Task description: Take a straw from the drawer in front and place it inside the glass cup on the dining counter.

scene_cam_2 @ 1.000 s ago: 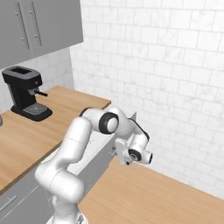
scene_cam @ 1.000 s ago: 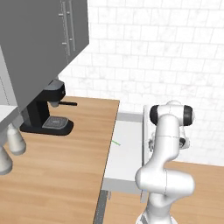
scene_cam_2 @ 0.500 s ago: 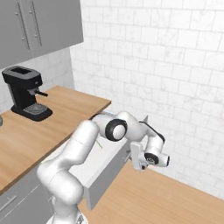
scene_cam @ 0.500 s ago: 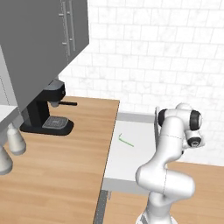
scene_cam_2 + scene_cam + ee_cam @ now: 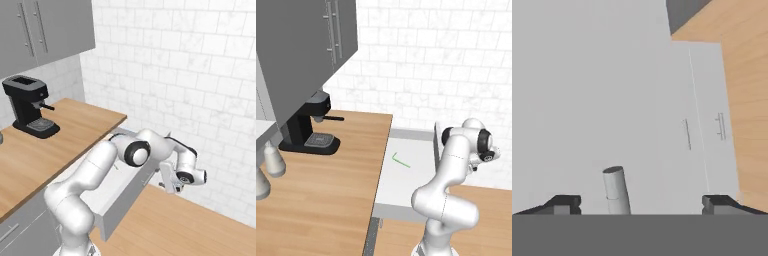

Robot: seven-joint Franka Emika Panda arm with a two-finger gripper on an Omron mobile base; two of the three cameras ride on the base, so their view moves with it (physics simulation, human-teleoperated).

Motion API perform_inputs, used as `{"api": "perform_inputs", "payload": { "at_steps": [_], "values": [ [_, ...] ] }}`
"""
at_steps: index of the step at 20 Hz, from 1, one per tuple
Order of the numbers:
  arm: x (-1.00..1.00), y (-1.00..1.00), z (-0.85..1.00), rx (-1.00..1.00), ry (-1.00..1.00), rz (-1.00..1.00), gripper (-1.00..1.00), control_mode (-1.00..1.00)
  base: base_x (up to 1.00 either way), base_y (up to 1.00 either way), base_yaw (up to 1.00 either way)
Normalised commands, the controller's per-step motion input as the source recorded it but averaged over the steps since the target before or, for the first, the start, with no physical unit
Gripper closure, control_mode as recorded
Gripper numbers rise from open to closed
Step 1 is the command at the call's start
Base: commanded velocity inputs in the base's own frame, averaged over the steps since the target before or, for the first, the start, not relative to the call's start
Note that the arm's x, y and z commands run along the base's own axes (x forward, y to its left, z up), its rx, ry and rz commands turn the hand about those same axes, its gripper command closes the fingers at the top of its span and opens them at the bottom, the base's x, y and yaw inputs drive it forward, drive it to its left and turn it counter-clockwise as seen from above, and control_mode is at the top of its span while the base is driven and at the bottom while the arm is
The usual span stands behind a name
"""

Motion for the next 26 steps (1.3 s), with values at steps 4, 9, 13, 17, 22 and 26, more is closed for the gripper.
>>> {"api": "perform_inputs", "payload": {
  "at_steps": [4, 9, 13, 17, 22, 26],
  "values": [
    [-0.40, 0.16, 0.87, -0.29, -0.15, 0.00, -1.00, -1.00, 0.00, 0.00, 0.00],
    [-0.30, 0.75, 1.00, -0.25, -0.13, 0.00, -1.00, -1.00, 0.00, 0.00, 0.00],
    [-0.03, 1.00, 0.75, -0.24, -0.01, 0.06, -1.00, -1.00, 0.00, 0.00, 0.00],
    [0.14, 0.97, 0.26, -0.26, 0.07, 0.03, -1.00, -1.00, 0.00, 0.00, 0.00],
    [0.54, 0.55, -0.13, -0.30, 0.30, 0.00, -1.00, -1.00, 0.00, 0.00, 0.00],
    [0.48, 0.24, -0.40, -0.24, 0.34, -0.02, -1.00, -1.00, 0.00, 0.00, 0.00]
  ]
}}
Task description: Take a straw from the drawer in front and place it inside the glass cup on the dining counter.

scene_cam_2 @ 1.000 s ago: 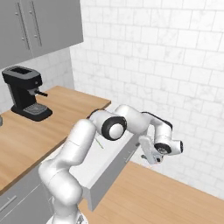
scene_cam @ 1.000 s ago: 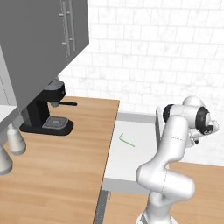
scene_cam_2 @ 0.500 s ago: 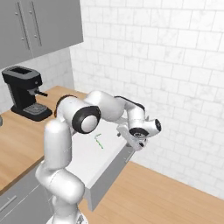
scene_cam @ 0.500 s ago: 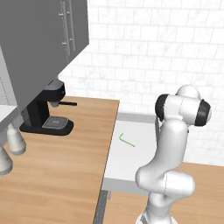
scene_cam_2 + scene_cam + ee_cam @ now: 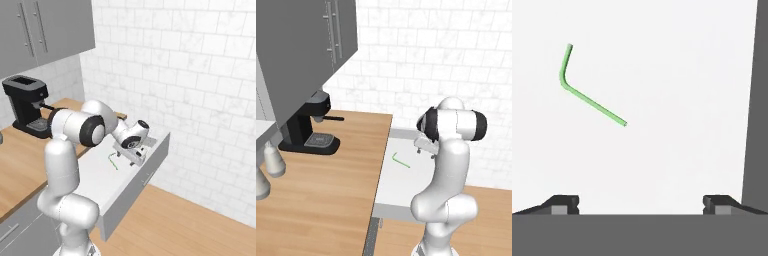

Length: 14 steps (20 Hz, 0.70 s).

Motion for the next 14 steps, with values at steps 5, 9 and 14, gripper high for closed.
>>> {"api": "perform_inputs", "payload": {
  "at_steps": [5, 9, 14],
  "values": [
    [0.38, 0.02, -0.58, -0.17, 0.30, -0.08, -1.00, -1.00, 0.00, 0.00, 0.00],
    [0.28, 0.00, -0.59, -0.12, 0.22, -0.07, -1.00, -1.00, 0.00, 0.00, 0.00],
    [0.03, -0.15, -0.47, -0.09, 0.12, -0.10, -1.00, -1.00, 0.00, 0.00, 0.00]
  ]
}}
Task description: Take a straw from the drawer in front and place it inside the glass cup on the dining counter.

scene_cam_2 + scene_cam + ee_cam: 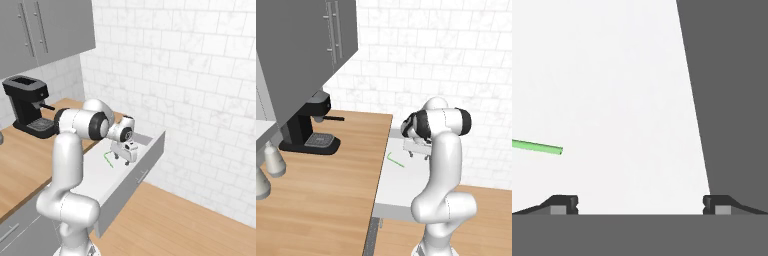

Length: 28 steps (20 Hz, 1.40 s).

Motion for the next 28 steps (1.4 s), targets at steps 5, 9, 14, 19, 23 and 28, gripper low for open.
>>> {"api": "perform_inputs", "payload": {
  "at_steps": [5, 9, 14, 19, 23, 28],
  "values": [
    [-0.11, -0.88, -0.23, -0.05, 0.04, -0.16, -1.00, -1.00, 0.00, 0.00, 0.00],
    [-0.20, -1.00, -0.11, -0.04, 0.00, -0.12, -1.00, -1.00, 0.00, 0.00, 0.00],
    [-0.29, -1.00, -0.01, -0.04, -0.02, -0.04, -1.00, -1.00, 0.00, 0.00, 0.00],
    [-0.45, -0.93, 0.07, -0.05, -0.15, 0.01, -1.00, -1.00, 0.00, 0.00, 0.00],
    [-0.60, 0.25, 0.58, 0.00, -0.23, 0.22, -1.00, -1.00, 0.00, 0.00, 0.00],
    [-0.18, 0.97, 0.36, 0.00, -0.05, 0.44, -1.00, -1.00, 0.00, 0.00, 0.00]
  ]
}}
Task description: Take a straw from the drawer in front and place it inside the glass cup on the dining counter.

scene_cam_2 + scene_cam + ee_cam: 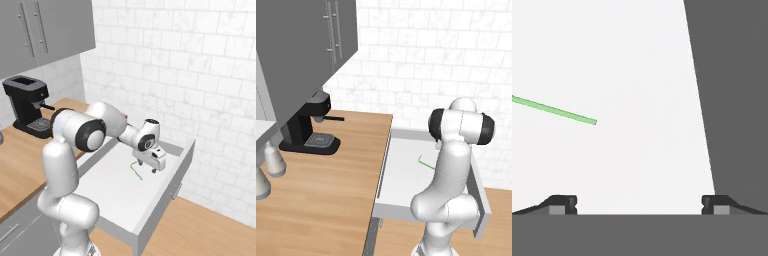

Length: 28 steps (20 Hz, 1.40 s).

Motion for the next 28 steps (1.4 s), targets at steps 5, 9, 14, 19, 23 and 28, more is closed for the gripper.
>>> {"api": "perform_inputs", "payload": {
  "at_steps": [5, 9, 14, 19, 23, 28],
  "values": [
    [0.13, 0.85, 0.01, 0.00, -0.03, 0.54, -1.00, -1.00, 0.00, 0.00, 0.00],
    [0.45, 0.26, 0.00, 0.00, -0.06, 0.49, -1.00, -1.00, 0.00, 0.00, 0.00],
    [0.39, 0.21, -0.17, 0.00, -0.06, 0.40, -1.00, -1.00, 0.00, 0.00, 0.00],
    [0.26, 0.19, -0.37, 0.00, -0.05, 0.20, -1.00, -1.00, 0.00, 0.00, 0.00],
    [0.34, 0.02, -0.30, 0.00, -0.01, 0.00, -1.00, -1.00, 0.00, 0.00, 0.00],
    [0.37, 0.02, -0.23, 0.00, 0.00, 0.00, -1.00, -1.00, 0.00, 0.00, 0.00]
  ]
}}
